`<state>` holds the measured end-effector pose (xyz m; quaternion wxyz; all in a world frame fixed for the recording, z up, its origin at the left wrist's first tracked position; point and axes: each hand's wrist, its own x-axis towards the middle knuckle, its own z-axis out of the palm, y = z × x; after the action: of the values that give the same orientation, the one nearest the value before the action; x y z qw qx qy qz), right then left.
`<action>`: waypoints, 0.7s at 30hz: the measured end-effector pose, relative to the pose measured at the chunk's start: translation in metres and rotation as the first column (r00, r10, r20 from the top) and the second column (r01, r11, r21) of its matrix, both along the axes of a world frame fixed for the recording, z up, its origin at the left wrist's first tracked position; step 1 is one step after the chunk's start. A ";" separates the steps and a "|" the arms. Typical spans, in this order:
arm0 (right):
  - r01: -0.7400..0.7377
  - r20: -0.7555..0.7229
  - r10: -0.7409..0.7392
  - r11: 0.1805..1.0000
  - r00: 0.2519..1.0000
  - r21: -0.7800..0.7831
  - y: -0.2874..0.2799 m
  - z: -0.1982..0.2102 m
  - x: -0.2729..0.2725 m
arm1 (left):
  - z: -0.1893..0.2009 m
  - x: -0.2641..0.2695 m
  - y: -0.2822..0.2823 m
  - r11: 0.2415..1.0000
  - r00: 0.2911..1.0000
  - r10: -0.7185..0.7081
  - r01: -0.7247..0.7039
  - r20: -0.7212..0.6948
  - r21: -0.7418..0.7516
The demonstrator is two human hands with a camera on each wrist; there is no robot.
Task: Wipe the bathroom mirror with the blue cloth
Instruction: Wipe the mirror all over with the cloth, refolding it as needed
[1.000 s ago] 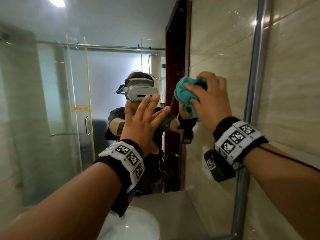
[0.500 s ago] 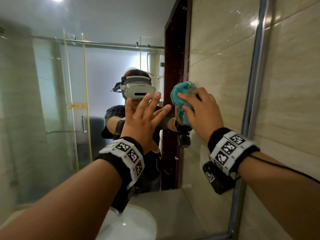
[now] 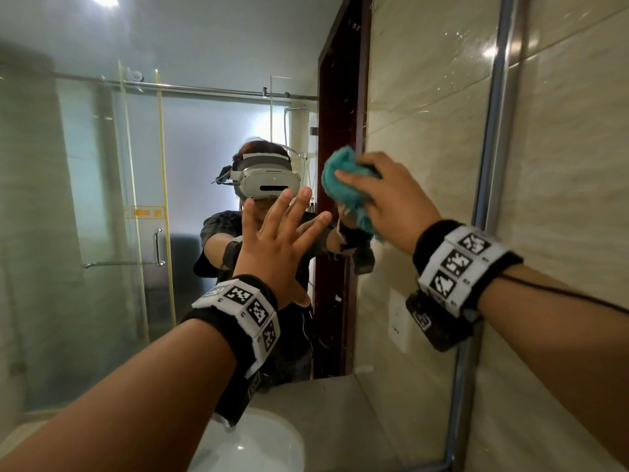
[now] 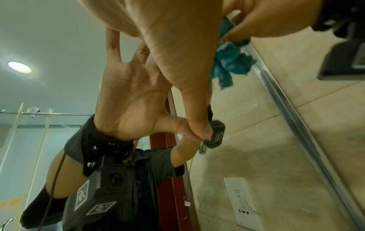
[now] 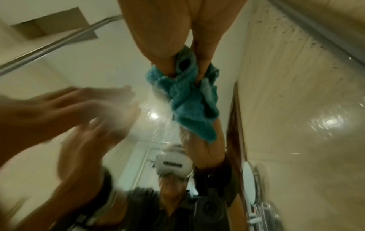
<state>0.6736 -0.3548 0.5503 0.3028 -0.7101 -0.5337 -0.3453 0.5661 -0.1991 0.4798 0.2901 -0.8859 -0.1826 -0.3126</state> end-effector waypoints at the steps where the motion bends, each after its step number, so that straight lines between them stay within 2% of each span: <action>1: 0.009 -0.010 -0.008 0.996 1.000 0.087 0.003 0.013 0.003 | 0.000 0.000 0.000 1.000 1.000 0.002 -0.002 -0.004 -0.001; 4: 0.147 -0.005 -0.150 0.964 0.989 0.223 0.015 0.020 0.005 | 0.000 0.000 -0.001 1.000 1.000 0.003 -0.003 -0.007 0.000; 6: 0.175 -0.023 -0.174 0.976 0.985 0.133 0.019 -0.001 -0.003 | -0.001 0.000 -0.001 1.000 1.000 0.010 -0.010 -0.005 0.002; 8: 0.202 0.099 -0.201 0.979 0.975 0.002 0.019 -0.021 -0.012 | -0.001 0.000 -0.002 1.000 1.000 0.018 -0.018 -0.005 0.007; 10: 0.211 0.192 -0.196 0.976 0.962 -0.058 0.010 -0.018 -0.009 | -0.001 0.000 -0.002 1.000 1.000 0.015 -0.015 -0.005 0.002; 12: 0.212 0.129 -0.214 0.977 0.968 0.029 0.005 0.003 0.007 | -0.001 0.000 -0.002 1.000 1.000 0.011 -0.011 -0.009 -0.003; 14: 0.194 -0.035 -0.191 0.952 0.981 0.237 0.004 0.021 0.018 | -0.001 0.001 -0.001 1.000 1.000 0.009 -0.009 -0.008 0.002; 15: 0.186 -0.091 -0.166 0.937 0.982 0.295 0.006 0.021 0.017 | -0.001 0.001 -0.001 1.000 1.000 0.009 -0.009 -0.011 0.004; 16: 0.199 -0.120 -0.170 0.936 0.978 0.290 0.011 0.015 0.014 | -0.001 0.001 -0.001 1.000 1.000 0.010 -0.010 -0.017 0.004; 17: 0.207 -0.096 -0.189 0.946 0.977 0.250 0.016 0.004 0.009 | -0.001 0.001 -0.001 1.000 1.000 0.013 -0.013 -0.018 0.001; 19: 0.213 0.092 -0.224 0.970 0.970 0.119 0.025 -0.025 -0.005 | 0.000 0.001 -0.001 1.000 1.000 0.024 -0.024 -0.014 0.005; 21: 0.189 0.190 -0.184 0.982 0.964 -0.008 0.020 -0.036 -0.006 | -0.001 0.001 -0.003 0.999 0.999 0.037 -0.037 -0.025 0.011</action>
<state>0.6678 -0.3350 0.5144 0.2076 -0.7252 -0.4952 -0.4310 0.5669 -0.2022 0.4793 0.3026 -0.8848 -0.1936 -0.2968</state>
